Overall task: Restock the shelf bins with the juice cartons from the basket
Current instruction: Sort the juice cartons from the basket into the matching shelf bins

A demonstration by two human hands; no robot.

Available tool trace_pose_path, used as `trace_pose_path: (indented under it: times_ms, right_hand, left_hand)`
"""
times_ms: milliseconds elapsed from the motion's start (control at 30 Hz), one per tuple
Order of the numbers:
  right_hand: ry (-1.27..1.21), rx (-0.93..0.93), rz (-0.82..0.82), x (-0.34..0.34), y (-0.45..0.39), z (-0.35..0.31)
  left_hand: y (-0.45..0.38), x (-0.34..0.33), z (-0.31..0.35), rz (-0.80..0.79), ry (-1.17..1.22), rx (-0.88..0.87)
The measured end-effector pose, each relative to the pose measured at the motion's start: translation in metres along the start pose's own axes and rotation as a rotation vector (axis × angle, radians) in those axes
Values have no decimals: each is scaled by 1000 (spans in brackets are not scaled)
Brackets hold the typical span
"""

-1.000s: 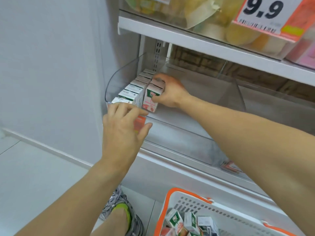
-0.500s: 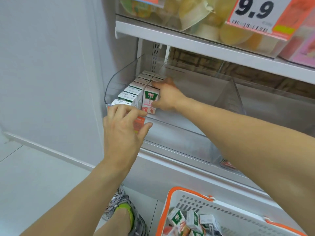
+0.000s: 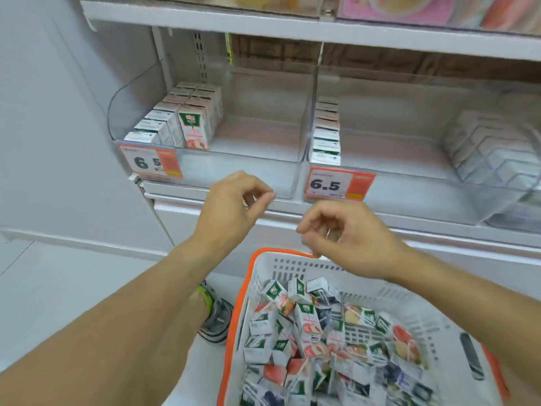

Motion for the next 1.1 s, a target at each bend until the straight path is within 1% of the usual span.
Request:
trace_pose_path:
  times_ms: [67, 133, 200, 267, 367, 433, 500, 533, 567, 667, 700, 767, 867, 967, 1100]
  right_hand:
    - [-47, -150, -97, -19, 22, 49]
    - [-42, -285, -137, -38, 36, 99]
    - [-20, -417, -172, -56, 47, 137]
    - [-1, -503, -221, -72, 59, 163]
    - [115, -557, -322, -85, 70, 182]
    - [132, -592, -326, -90, 73, 190]
    - [105, -627, -286, -95, 71, 197]
    - [77, -650, -276, -100, 69, 200]
    - [43, -672, -275, -105, 67, 204]
    - [-44, -745, -325, -124, 56, 214]
    - [-55, -766, -350, -130, 52, 216]
    - [-65, -822, -386, -138, 44, 218]
    - [-100, -911, -387, -150, 33, 221]
    - [-83, -927, -394, -163, 22, 230]
    - [-44, -978, -464, -152, 22, 219]
  left_hand:
    - [12, -39, 4, -255, -78, 12]
    - [28, -72, 3, -491, -193, 83]
    - [46, -100, -3, -653, -259, 171]
    - [62, -125, -10, -751, -294, 259]
    - [81, -157, -26, -861, -369, 412]
    - [95, -172, -37, -965, -447, 505]
    - [107, -178, -48, -1051, -505, 576]
    - [111, -179, -52, -1060, -508, 604]
    - [115, -180, -57, -1037, -501, 617]
    - [123, -184, -64, -894, -462, 606]
    - [126, -187, -64, -870, -456, 596]
    - [128, -189, -65, -842, -441, 576]
    - [132, -191, -69, -818, -386, 537]
    - [137, -191, -71, -785, -335, 486]
    - [141, -194, -67, -774, -160, 577]
Point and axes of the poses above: each hand's wrist, its own y-axis away from the middle knuckle, its own x-axis out of the back of the hand, z = x × y, the point moved 2 cm from there along -y, towards the middle knuckle, and after that the axes turned 12 degrees about -z, right-handed, at the moved point
